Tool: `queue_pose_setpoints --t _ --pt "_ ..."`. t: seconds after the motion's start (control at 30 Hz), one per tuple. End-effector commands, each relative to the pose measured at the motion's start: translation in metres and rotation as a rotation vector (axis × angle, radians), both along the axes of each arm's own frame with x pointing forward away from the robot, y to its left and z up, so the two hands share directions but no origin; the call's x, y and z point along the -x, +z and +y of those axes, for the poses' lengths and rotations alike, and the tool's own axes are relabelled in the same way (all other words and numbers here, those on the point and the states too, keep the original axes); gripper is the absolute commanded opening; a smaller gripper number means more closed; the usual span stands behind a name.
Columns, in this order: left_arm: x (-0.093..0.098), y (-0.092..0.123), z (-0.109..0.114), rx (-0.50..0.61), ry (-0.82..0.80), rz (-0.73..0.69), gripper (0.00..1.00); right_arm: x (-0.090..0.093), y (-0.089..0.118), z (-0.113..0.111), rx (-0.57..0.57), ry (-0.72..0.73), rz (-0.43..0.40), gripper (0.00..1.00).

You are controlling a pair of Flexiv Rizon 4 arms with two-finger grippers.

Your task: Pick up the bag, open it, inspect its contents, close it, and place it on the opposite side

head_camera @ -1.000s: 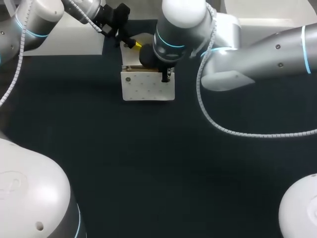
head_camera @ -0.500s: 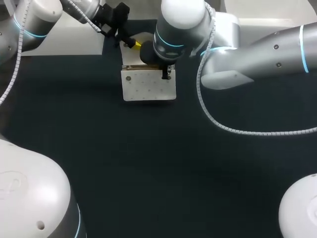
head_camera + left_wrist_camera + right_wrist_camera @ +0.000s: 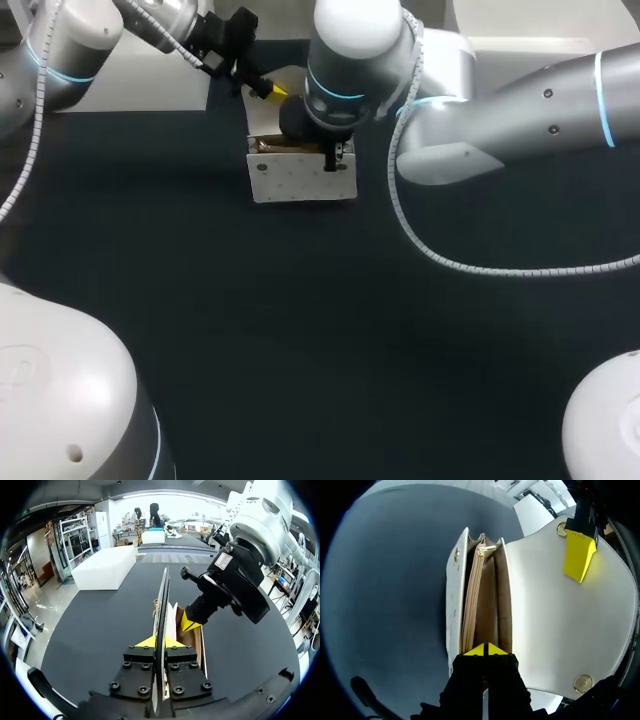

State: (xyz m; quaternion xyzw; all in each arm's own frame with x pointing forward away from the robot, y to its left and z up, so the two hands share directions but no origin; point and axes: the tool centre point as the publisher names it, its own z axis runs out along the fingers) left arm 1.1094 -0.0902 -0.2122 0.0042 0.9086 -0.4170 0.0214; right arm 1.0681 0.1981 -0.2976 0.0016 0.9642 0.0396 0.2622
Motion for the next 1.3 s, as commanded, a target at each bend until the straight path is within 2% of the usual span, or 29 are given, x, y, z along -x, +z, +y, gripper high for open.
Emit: queue_pose_setpoints --t 0.03,0.53,0.57,0.7,0.73,0.77,0.8,1.3 --pt "-0.003 0.003 0.000 0.009 -0.018 0.012 0.00 0.000 -0.004 -0.003 -0.001 -0.005 0.006 0.00" --pt "-0.001 -0.002 -0.006 0.020 -0.120 0.110 0.00 -0.009 -0.025 -0.003 -0.021 0.014 0.007 0.00" --pt "-0.001 -0.003 -0.006 0.021 -0.128 0.117 0.00 -0.009 -0.026 -0.003 -0.022 0.014 0.006 0.02" --pt "-0.002 -0.005 -0.008 0.017 -0.137 0.124 0.00 -0.012 -0.030 -0.004 -0.013 0.014 0.017 0.47" --pt "-0.002 -0.005 -0.008 0.017 -0.138 0.125 0.00 -0.012 -0.031 -0.004 -0.009 0.013 0.019 0.84" --pt "-0.002 -0.006 -0.008 0.020 -0.141 0.127 0.00 -0.012 -0.032 -0.004 -0.008 0.013 0.021 0.97" --pt "-0.002 -0.006 -0.008 0.021 -0.142 0.127 0.00 -0.012 -0.033 -0.005 -0.007 0.014 0.024 1.00" --pt "0.000 -0.009 -0.008 0.017 -0.178 0.114 0.00 -0.013 -0.037 -0.005 0.006 0.012 0.055 1.00"
